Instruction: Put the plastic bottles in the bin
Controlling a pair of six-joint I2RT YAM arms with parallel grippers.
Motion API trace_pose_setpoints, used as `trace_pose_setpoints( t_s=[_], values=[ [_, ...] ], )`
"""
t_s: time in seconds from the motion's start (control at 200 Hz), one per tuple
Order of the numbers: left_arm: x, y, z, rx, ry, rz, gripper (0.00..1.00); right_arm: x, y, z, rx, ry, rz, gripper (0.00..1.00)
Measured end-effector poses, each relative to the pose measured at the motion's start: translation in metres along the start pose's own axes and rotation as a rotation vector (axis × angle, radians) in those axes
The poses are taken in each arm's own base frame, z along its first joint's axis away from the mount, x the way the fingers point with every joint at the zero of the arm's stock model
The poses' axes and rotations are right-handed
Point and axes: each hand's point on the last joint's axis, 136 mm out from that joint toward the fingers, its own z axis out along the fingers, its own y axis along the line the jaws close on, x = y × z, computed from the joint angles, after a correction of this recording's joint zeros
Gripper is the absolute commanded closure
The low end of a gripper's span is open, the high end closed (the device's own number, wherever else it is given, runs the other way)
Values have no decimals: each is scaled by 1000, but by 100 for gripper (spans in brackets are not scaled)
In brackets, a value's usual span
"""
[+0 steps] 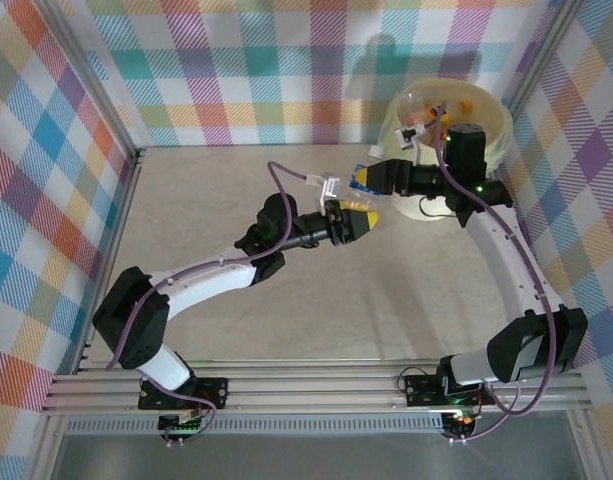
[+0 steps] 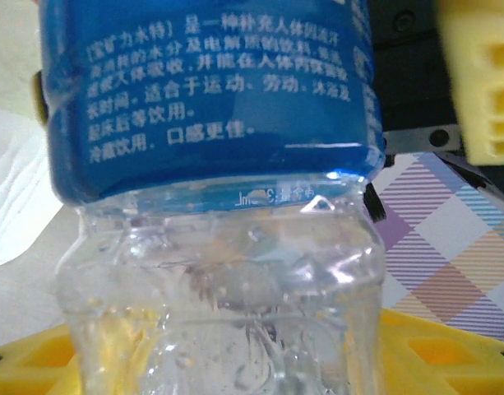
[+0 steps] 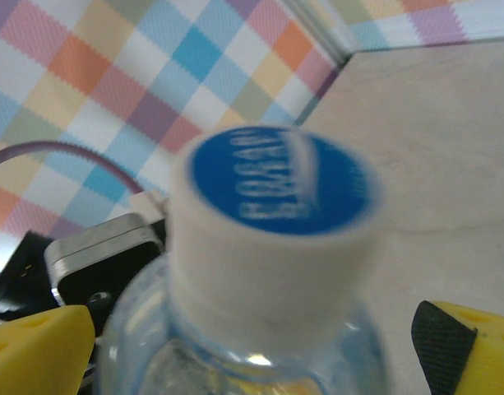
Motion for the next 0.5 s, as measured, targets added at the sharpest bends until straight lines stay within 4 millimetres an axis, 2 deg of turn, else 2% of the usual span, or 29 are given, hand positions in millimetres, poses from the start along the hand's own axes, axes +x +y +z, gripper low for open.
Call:
trace_pose_setpoints(
  t_s=[0.11, 0.505],
  values=[
    [1, 1, 4, 12, 5, -14, 67, 1, 7, 3, -35, 11, -7, 11],
    [-2, 9, 7, -18, -13, -27, 66, 10, -9, 9, -35, 56, 52, 48]
  ],
)
